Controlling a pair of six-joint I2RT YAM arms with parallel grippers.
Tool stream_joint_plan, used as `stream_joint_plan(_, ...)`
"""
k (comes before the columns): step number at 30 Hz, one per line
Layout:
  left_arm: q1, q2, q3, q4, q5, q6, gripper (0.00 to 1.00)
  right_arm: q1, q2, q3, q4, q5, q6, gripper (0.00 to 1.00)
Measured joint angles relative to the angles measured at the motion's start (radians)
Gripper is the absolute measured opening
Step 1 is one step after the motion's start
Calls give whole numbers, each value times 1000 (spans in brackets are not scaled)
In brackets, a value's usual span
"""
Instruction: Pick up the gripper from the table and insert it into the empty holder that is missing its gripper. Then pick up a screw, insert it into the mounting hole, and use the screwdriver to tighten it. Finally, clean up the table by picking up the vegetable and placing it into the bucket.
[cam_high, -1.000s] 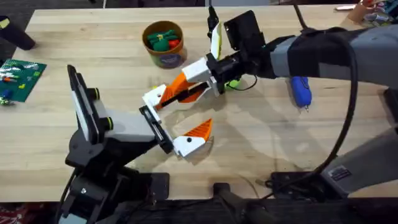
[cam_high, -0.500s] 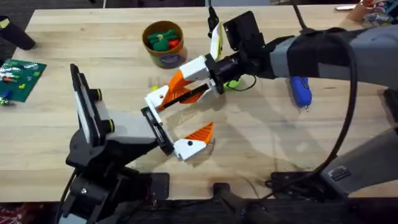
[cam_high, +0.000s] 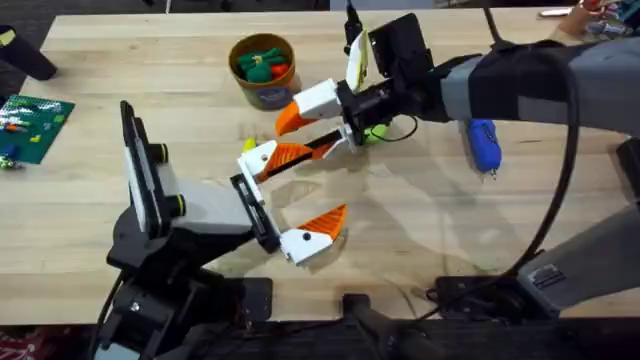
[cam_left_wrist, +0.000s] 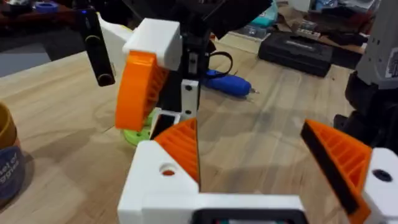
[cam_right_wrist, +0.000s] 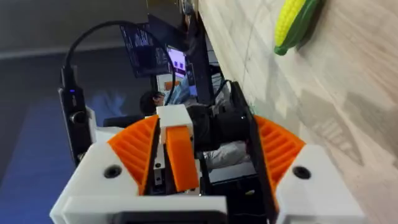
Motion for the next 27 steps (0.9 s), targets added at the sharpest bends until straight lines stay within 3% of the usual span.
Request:
stream_joint_plan(7,0,0,0,0,0,1,986,-40,0,0,0,4,-40,987)
stream_joint_plan(13,0,0,0,0,0,1,986,-93,0,0,-75,31,-139,992)
stream_joint_plan(21,0,0,0,0,3,1,986,-106,0,2,-463,278,-312,994)
stream_joint_plan(27,0,0,0,0,4,1,988,-101,-106,2,-580,477,-361,995)
